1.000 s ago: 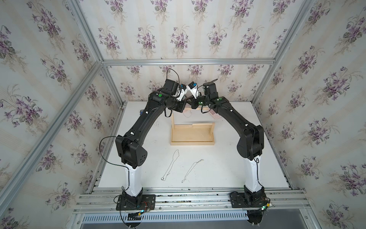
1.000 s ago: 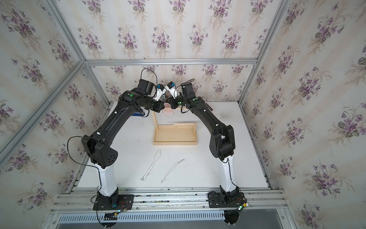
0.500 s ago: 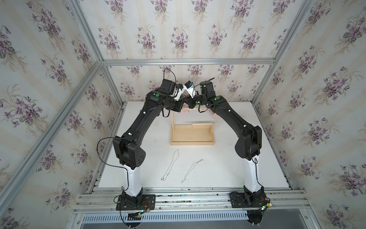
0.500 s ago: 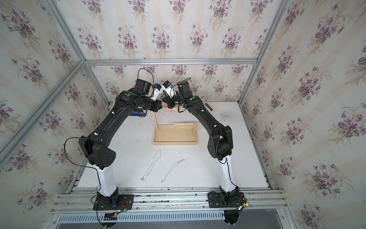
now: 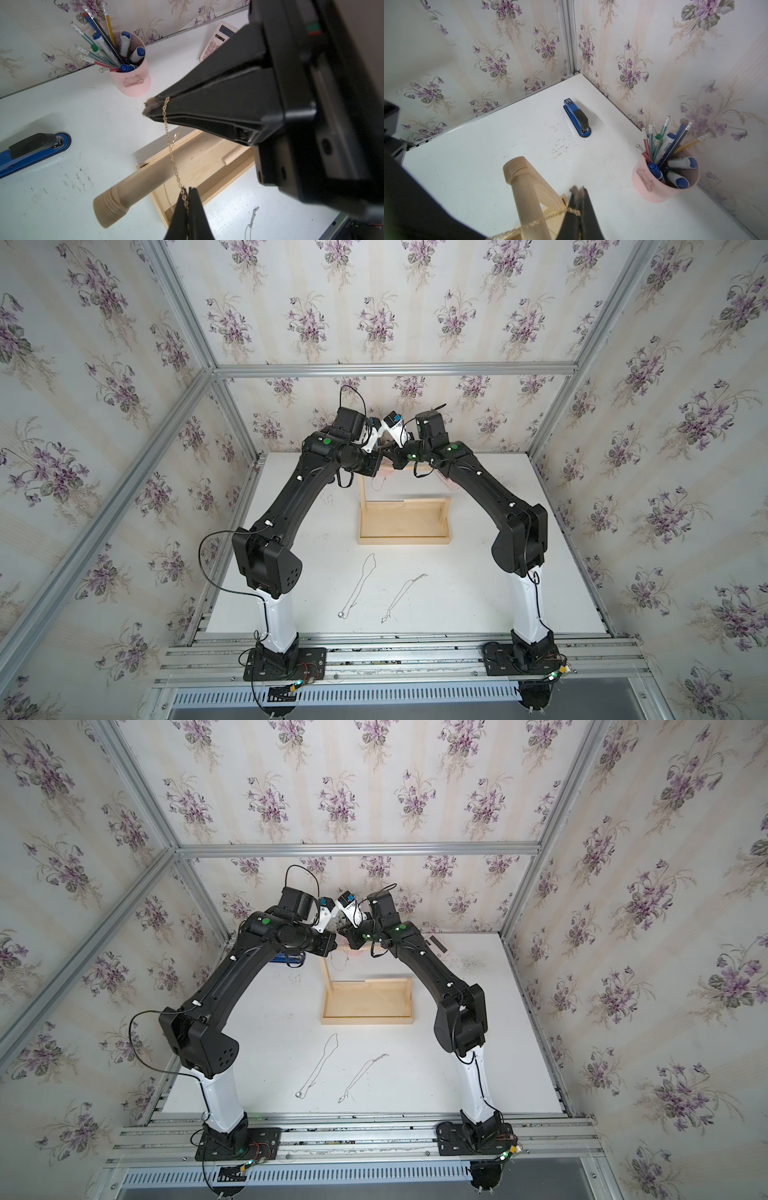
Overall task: Hang the necklace on the jewelry display stand
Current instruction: Hang the necklace on the stand.
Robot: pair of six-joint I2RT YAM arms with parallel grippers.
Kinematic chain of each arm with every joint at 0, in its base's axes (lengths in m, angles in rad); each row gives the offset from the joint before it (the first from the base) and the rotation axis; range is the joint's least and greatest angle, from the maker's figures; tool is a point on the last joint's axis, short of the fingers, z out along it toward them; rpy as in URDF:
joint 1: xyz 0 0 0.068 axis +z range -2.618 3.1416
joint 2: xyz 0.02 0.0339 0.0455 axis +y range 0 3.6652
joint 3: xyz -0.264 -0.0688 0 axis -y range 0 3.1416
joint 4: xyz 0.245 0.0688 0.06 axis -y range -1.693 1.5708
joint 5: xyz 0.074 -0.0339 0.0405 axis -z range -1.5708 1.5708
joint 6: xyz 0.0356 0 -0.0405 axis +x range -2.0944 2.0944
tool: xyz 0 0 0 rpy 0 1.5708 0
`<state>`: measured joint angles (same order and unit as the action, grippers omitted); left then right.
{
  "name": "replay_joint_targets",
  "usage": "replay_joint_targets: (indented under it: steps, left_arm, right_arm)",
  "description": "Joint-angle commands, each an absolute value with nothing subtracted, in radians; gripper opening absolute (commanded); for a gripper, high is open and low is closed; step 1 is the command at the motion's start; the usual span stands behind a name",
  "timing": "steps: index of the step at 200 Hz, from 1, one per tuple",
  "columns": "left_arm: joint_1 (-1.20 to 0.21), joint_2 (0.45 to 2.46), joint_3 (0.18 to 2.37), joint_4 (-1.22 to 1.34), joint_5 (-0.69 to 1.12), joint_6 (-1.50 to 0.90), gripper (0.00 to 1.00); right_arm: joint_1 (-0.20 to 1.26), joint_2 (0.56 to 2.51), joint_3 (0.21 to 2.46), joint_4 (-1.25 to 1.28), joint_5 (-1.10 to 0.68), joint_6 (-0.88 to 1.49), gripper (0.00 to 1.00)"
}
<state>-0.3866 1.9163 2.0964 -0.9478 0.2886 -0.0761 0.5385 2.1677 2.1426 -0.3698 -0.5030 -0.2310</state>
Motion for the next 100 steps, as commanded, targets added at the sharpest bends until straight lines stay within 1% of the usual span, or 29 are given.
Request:
replay_joint_targets:
  steps: [1,59,77,89,100]
  left_arm:
    - [-0.383,1.907,2.093,-0.934,0.287,-0.061,0.00]
    - [-0.378,1.916,2.094,-0.934,0.301,-0.060,0.00]
    - [-0.379,1.922,2.095,-0.934,0.302,-0.060,0.00]
    - [-0.377,1.926,2.100,-0.934,0.301,-0.062,0.00]
    - [-0.377,1.928,2.104,-0.934,0.303,-0.064,0.00]
  right_arm:
    - [0.571,2.180,2.164,-0.387,-0.489,-0.246,0.04]
    - [0.577,2.201,2.200,-0.424,-0.474,-0.255,0.09]
    - [0.577,2.197,2.200,-0.426,-0.465,-0.255,0.23]
    - [0.578,2.192,2.201,-0.426,-0.462,-0.255,0.36]
    - [0.578,2.186,2.200,-0.424,-0.460,-0.253,0.40]
